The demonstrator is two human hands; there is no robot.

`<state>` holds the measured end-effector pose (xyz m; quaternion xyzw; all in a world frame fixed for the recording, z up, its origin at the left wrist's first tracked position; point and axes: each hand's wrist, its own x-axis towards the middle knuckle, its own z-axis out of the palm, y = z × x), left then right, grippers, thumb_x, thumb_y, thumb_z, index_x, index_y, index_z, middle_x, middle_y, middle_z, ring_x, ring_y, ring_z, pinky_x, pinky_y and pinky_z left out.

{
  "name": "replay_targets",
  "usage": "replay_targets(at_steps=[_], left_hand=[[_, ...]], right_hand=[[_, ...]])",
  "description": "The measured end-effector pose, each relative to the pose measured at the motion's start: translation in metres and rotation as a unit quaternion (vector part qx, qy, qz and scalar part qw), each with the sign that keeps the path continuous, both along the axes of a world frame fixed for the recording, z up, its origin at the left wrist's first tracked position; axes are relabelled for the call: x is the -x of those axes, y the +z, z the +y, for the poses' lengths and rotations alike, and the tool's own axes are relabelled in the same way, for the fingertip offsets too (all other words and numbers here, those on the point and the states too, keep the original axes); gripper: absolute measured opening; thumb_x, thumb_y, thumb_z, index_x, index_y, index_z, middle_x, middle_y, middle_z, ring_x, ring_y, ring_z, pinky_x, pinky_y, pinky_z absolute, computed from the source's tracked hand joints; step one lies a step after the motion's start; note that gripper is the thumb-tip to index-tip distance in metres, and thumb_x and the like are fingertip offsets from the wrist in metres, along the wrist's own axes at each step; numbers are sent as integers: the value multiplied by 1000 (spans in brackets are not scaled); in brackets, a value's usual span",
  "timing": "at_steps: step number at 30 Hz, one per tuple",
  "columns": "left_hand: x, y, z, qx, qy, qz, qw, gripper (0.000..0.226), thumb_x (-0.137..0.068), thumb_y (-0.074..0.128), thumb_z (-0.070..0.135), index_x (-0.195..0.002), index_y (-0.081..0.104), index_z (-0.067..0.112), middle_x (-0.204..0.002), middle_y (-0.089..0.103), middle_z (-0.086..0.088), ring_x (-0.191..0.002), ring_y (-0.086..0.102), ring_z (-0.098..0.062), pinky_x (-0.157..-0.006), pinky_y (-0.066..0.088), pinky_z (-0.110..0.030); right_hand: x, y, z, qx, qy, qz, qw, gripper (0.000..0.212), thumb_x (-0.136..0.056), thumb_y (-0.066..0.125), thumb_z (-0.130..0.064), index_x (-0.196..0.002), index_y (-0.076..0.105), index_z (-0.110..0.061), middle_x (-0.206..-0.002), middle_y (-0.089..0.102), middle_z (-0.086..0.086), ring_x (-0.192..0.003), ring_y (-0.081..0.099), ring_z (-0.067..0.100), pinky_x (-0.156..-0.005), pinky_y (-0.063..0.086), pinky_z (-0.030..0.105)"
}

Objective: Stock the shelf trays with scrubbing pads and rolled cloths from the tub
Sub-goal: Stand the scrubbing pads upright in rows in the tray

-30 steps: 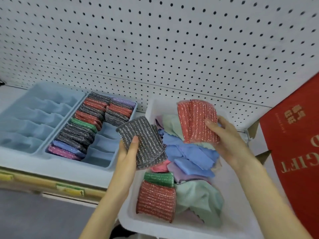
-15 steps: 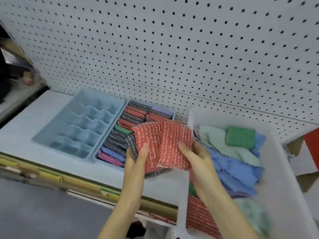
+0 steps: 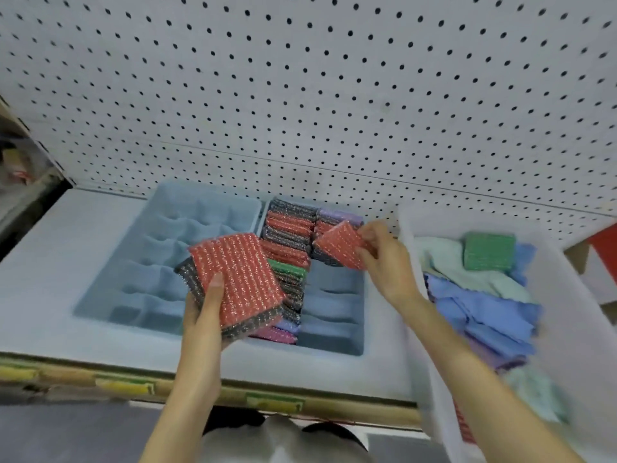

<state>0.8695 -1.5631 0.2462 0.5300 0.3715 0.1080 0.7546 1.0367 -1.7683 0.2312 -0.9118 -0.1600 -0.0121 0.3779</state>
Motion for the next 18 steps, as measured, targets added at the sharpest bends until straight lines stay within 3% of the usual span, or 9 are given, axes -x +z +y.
replay_targets(at_steps=[3,5,8,11,14,18], left_hand=[[-5,-3,17,-3,-29,-6,1000,70,-75,52,60,-138,42,31,-123,63,0,-109,61,-25,-93,49,-48],[-12,-5,25,8,-46,-5,999,68,-76,53,58,-138,42,32,-123,63,-1,-108,62,-25,-95,48,-50],[-25,-13,27,35,-81,6,996,58,-80,52,55,-133,46,33,-118,65,1,-105,63,-22,-91,50,-46],[-32,-21,21,46,-110,17,993,49,-77,52,57,-122,50,38,-117,66,3,-104,63,-18,-91,49,-45],[-35,-26,19,50,-120,30,991,49,-74,51,60,-119,49,43,-116,65,6,-104,62,-17,-90,49,-43],[-37,-30,25,55,-132,38,989,51,-77,51,60,-124,48,41,-116,66,7,-105,63,-17,-86,50,-41]], right_hand=[[-5,-17,6,195,24,-150,969,29,-72,75,-1,-94,61,-14,-79,69,5,-68,64,28,-57,51,34],[-9,-23,11,250,26,-235,939,34,-59,82,2,-82,64,-15,-65,64,2,-58,59,24,-53,44,28],[-8,-25,20,286,30,-313,905,35,-49,81,6,-72,65,-15,-61,61,-1,-60,55,21,-58,30,26],[-1,-33,20,250,34,-308,917,35,-53,79,9,-75,65,-14,-65,62,0,-66,56,22,-60,35,27],[12,-41,15,228,33,-255,939,28,-63,79,6,-76,63,-13,-68,62,1,-65,56,24,-52,45,30],[11,-39,14,240,27,-233,942,28,-62,79,5,-73,60,-13,-65,61,1,-62,55,25,-52,42,28]])
